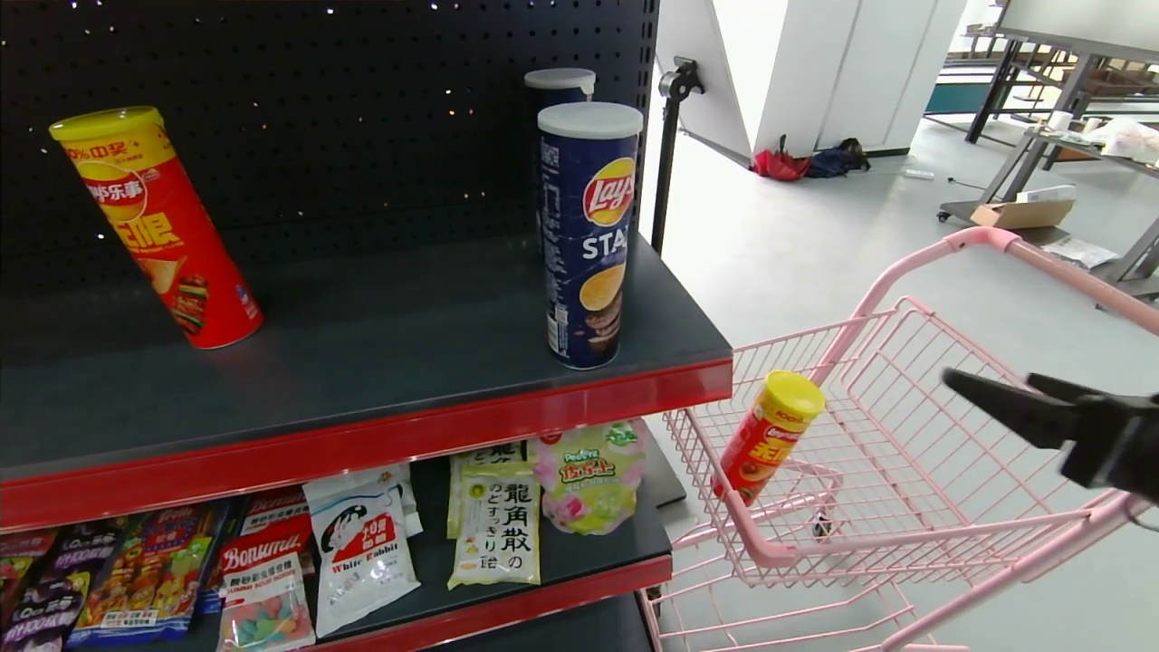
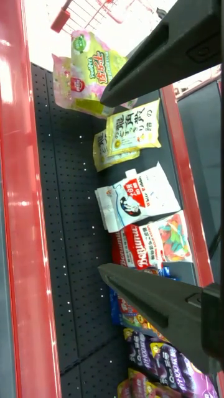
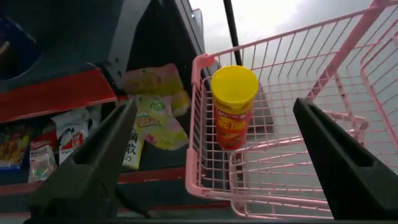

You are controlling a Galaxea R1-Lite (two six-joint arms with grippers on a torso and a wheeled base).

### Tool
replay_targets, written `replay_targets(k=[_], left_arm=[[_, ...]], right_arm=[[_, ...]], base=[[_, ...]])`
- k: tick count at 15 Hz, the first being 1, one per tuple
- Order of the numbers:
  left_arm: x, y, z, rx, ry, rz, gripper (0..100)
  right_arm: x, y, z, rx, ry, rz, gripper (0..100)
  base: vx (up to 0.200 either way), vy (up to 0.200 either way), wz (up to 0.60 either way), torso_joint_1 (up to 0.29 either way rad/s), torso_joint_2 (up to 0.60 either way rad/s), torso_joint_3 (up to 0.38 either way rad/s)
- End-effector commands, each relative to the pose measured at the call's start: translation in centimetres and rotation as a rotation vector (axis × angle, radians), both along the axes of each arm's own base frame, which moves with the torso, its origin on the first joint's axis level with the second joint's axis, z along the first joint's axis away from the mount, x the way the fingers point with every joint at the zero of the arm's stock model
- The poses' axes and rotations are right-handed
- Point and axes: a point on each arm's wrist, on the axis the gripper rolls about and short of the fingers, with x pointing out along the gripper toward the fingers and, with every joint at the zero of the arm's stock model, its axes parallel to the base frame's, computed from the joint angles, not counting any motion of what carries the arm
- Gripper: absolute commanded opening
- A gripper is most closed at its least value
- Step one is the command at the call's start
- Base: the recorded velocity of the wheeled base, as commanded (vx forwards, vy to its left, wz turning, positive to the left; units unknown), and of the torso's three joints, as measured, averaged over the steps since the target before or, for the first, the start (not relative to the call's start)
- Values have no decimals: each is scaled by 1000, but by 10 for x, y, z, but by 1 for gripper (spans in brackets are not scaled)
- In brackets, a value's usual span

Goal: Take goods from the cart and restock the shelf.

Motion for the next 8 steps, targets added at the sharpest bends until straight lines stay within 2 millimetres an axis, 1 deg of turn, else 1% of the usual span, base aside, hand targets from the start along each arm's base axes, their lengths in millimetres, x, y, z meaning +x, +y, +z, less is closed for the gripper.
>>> replay_targets(k=[1, 2, 4, 7, 8], left_arm=[[0, 0, 0, 0, -1, 0, 100], [0, 0, 0, 0, -1, 0, 100], [0, 0, 0, 0, 1, 0, 100], [0, 0, 0, 0, 1, 0, 100], [0, 0, 0, 0, 1, 0, 100]], right_arm=[[75, 34, -95, -17, 287, 96, 100], [85, 38, -109, -24, 316, 99, 100], [97, 40, -119, -25, 300, 90, 100], [103, 42, -128, -32, 302, 74, 100], [106, 42, -136, -42, 322, 59, 100]], base=[[0, 0, 0, 0, 0, 0], [0, 0, 0, 0, 0, 0], [0, 0, 0, 0, 0, 0], [0, 0, 0, 0, 0, 0], [0, 0, 0, 0, 0, 0]])
